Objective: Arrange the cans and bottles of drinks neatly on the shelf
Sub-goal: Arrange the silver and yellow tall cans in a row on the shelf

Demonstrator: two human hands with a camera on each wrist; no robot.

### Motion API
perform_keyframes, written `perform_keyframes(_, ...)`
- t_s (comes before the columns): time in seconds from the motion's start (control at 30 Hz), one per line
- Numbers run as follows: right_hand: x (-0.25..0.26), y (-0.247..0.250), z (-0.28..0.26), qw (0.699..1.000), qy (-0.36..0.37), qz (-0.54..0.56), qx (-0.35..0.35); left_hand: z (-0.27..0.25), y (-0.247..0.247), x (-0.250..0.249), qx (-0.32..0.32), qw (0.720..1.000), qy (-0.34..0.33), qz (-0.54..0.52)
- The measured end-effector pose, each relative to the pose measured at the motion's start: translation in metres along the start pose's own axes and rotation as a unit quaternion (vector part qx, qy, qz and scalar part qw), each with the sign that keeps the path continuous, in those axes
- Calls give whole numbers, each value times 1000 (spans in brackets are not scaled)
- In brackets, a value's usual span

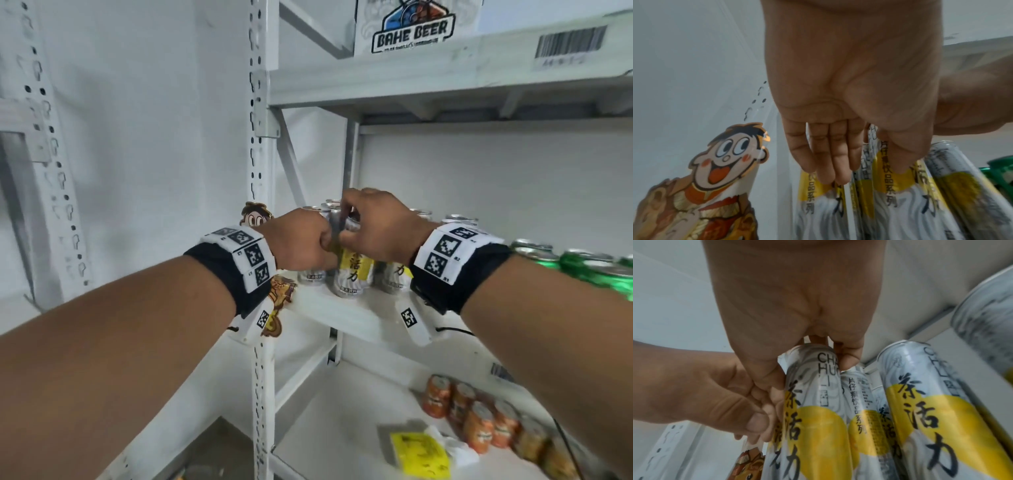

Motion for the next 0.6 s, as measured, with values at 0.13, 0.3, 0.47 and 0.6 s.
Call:
perform_keyframes(0.13,-2,11,-20,999,-34,-2,-10,3,-15,-25,38,997,-50,-34)
perform_keyframes(0.3,-25,46,-63,994,-102,10,-33,18,-39,-76,44,981,-103,-159)
perform_keyframes(0.47,-72,107,-126,979,-187,-11,-84,45,-61,-163,54,942,-163,-288)
perform_keyframes(0.6,-140,156,-190,947,-297,3,-120,64,-83,-247,52,921,-197,-332)
Point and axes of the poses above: each hand's wrist, its own z-axis towards the middle knuckle, its own y-axis out of the back of the hand, x = y × z, the point moved 10 cm from there along z, towards the middle knuckle, and after that the axes turned 9 degrees about -y, right-handed, at the moved point
